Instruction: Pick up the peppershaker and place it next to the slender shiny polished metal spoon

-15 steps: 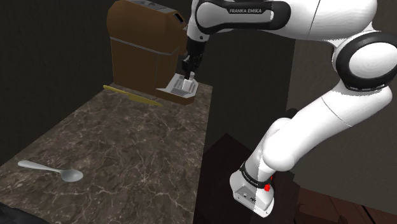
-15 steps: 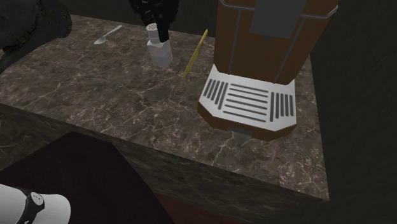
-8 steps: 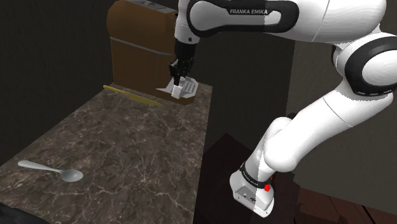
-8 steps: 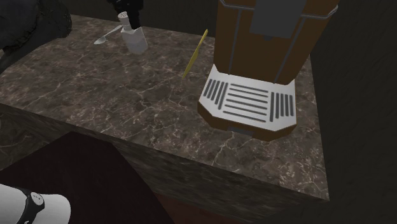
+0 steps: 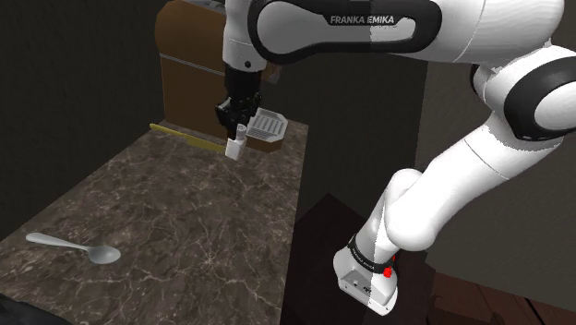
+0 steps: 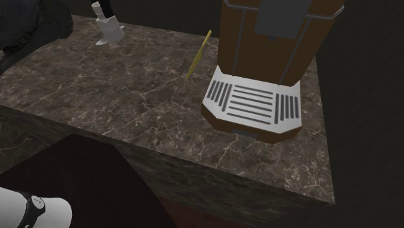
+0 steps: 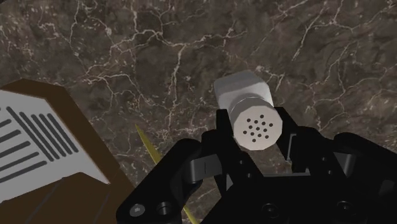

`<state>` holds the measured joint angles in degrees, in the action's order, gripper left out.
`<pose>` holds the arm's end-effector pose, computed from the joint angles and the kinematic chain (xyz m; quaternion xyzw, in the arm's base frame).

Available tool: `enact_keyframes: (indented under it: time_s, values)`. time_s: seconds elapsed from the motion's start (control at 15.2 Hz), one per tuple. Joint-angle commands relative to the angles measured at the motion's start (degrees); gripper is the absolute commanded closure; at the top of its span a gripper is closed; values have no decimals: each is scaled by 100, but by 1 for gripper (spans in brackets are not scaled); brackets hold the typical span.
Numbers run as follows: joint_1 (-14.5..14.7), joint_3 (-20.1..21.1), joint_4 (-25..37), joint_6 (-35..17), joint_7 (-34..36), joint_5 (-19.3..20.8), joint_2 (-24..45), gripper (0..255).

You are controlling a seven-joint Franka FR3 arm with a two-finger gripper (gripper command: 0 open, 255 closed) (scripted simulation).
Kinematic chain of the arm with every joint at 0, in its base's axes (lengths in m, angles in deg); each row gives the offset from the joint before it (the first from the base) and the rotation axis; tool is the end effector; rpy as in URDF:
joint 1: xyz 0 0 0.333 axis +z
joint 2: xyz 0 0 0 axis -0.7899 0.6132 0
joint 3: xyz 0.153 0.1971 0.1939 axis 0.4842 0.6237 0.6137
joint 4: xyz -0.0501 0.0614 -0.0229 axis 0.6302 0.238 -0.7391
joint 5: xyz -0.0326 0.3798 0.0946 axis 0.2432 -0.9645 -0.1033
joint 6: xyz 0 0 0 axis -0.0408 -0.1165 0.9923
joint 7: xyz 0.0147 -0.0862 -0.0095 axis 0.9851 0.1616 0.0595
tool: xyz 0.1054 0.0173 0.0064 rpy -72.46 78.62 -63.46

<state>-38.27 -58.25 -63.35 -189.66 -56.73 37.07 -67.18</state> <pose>0.4285 0.2095 0.5277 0.9972 0.0715 -0.0049 0.0193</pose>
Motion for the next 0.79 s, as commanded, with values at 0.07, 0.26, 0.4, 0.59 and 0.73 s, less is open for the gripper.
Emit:
enact_keyframes:
  time_s: [0.07, 0.26, 0.4, 0.59, 0.73]
  values:
    - [157, 275, 211, 24, 435, -38, 190, 255]
    - [314, 546, 482, 52, 870, -39, 439, 255]
    - [419, 722, 695, 77, 1165, -16, 636, 255]
    - [584, 976, 1068, 129, 1615, 58, 977, 255]
    - [703, 1136, 1352, 175, 1919, 136, 1236, 255]
